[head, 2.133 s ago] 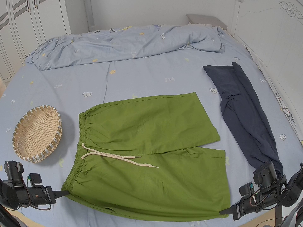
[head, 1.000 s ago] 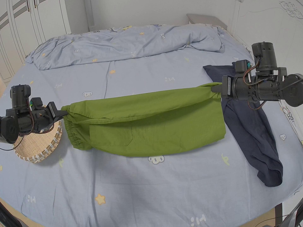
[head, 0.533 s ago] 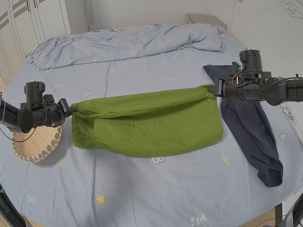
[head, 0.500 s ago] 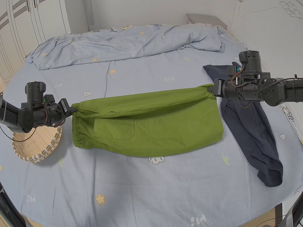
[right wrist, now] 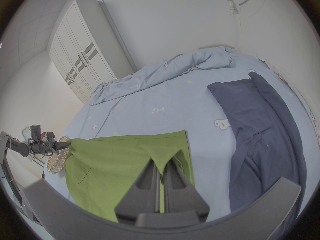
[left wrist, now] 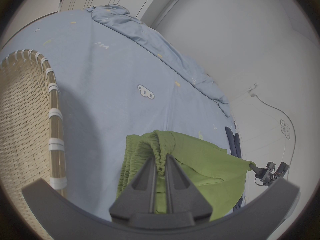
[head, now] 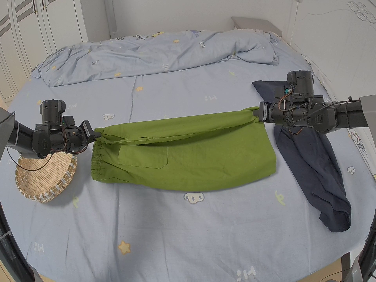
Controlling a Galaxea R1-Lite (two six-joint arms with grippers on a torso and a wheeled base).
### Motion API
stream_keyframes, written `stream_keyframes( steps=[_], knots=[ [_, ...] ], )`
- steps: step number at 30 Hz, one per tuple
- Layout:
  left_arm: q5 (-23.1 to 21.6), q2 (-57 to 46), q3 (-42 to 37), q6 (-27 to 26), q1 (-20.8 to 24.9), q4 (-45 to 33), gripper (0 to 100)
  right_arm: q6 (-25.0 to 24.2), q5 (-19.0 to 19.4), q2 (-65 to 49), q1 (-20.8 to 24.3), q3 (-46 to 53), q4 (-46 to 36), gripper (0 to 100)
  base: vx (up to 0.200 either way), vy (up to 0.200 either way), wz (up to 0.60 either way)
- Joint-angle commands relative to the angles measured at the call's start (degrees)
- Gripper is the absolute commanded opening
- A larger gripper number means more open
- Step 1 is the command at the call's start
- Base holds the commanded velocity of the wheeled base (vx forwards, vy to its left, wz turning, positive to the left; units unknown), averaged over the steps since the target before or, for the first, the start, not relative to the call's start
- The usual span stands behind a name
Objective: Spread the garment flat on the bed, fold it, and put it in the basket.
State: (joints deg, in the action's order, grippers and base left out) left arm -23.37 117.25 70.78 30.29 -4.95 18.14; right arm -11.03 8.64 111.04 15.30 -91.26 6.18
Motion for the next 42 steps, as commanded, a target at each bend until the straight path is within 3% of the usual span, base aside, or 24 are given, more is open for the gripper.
stream_keyframes(
  steps=[1, 13, 14, 34, 39, 40, 42],
  knots=[
    [-0.01, 1.14, 0.59, 0.03, -0.15, 0.05, 0, 0.13, 0.06, 2.51, 0.08, -2.61, -0.12, 0, 0.0, 0.0, 0.0],
    [0.34, 1.32, 0.06, -0.06, -0.32, -0.03, 0, 0.57, 0.06, 6.38, 0.52, -4.45, 0.06, 0, 0.0, 0.0, 0.0],
    [0.34, 1.32, 0.06, -0.06, -0.24, -0.03, 100, 0.49, 0.15, 6.38, 0.52, -4.45, 0.06, 100, 0.0, 0.0, 0.0],
    [0.17, -2.73, -1.87, 0.38, 4.95, 0.05, 100, -0.04, -0.03, 6.11, -0.18, -1.82, 0.15, 100, 0.0, 0.0, 0.0],
    [0.43, 2.46, 4.63, 2.84, 6.53, 0.05, 100, -0.31, -0.12, 5.85, -0.45, -1.82, 0.15, 100, 0.0, 0.0, 0.0],
    [0.69, 8.61, 13.6, 5.74, 6.27, 0.05, 100, -0.48, -0.12, 4.8, -0.71, -1.55, 0.15, 100, 0.0, 0.0, 0.0],
    [1.75, 10.98, 18.61, 8.73, 6.0, 0.05, 100, -0.48, -0.03, 3.39, -0.71, -0.67, 0.15, 100, 0.0, 0.0, 0.0]
  ],
)
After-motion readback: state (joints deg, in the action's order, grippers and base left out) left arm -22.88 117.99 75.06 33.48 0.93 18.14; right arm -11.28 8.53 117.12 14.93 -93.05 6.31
